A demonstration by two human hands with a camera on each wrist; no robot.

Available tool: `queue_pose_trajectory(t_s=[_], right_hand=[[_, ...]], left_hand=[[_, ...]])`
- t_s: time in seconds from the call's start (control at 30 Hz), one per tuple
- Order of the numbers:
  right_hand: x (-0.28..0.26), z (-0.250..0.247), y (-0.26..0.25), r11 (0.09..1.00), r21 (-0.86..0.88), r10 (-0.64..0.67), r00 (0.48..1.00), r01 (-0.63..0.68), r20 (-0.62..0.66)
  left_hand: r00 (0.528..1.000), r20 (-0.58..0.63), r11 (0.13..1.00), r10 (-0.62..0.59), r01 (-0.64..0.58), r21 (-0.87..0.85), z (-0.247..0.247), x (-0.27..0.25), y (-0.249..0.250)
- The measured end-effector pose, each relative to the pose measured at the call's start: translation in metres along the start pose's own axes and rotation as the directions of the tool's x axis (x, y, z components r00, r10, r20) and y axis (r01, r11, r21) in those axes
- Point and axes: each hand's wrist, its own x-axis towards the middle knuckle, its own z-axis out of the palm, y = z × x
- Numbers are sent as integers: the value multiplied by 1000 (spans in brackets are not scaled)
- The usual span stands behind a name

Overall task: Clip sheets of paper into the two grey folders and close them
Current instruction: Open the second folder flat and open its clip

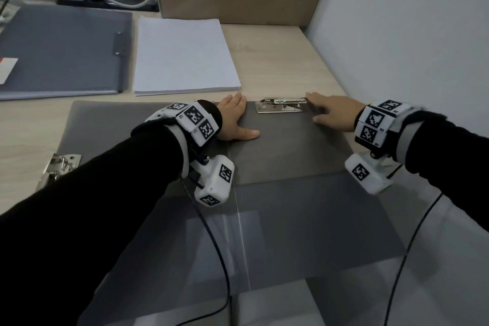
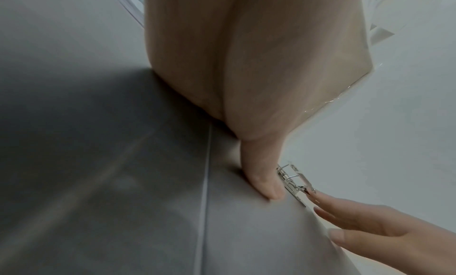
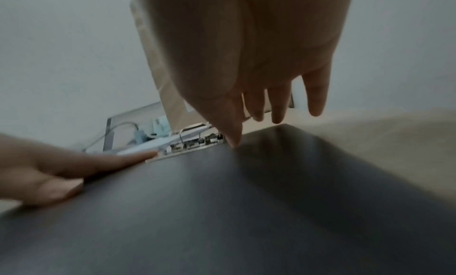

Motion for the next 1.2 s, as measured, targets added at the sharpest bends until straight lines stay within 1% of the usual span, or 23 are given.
queue_pose_trajectory(t_s=[0.1, 0.17, 0.27, 0.33, 0.4, 0.47, 0.53, 0.6, 0.73, 0.8, 0.87, 1.03, 1.13, 1.2], right_hand=[[1, 0, 0, 999, 41, 7, 996, -11, 90], [-3, -2, -4, 996, 82, 31, 993, -41, 116], [-18, -7, -15, 983, 178, 34, 998, -41, 45], [-34, -12, -28, 984, 180, -8, 1000, 9, -8], [-55, -15, -48, 983, 155, -93, 995, 95, -18], [-72, -12, -72, 975, 135, -181, 983, 177, 18], [-79, -4, -96, 969, 119, -226, 972, 217, 66], [-77, 5, -116, 974, 94, -216, 973, 208, 84], [-74, 27, -138, 994, 18, -109, 983, 108, 145], [-75, 38, -137, 995, 15, -102, 979, 101, 174], [-77, 42, -129, 996, 30, -94, 981, 90, 171], [-85, 39, -90, 999, -14, -49, 983, 52, 174], [-92, 34, -67, 999, -17, -23, 979, 27, 201], [-95, 29, -57, 1000, -11, 4, 978, -2, 208]], left_hand=[[1000, 0, 1000, -6, 6, -4, 0, 0, 0], [1000, 1, 1000, -8, 8, -7, -1, 0, 0], [1000, -6, 1000, -11, 11, -8, -1, 0, 1], [1000, -6, 1000, -11, 10, -26, -3, -1, 2], [1000, -6, 995, -17, 16, -100, -6, -5, 2], [998, -49, 976, -31, 20, -217, -10, -11, 0], [990, -132, 955, -42, 1, -297, -14, -20, 0], [983, -175, 942, -53, -9, -336, -17, -35, -1], [975, -198, 933, -97, 20, -358, -21, -74, -15], [969, -212, 933, -129, 46, -358, -22, -95, -28], [961, -221, 931, -167, 80, -356, -22, -117, -44], [941, -235, 917, -243, 144, -372, -14, -162, -78], [938, -209, 897, -275, 173, -407, -6, -179, -92], [949, -169, 897, -265, 179, -404, 2, -186, -96]])
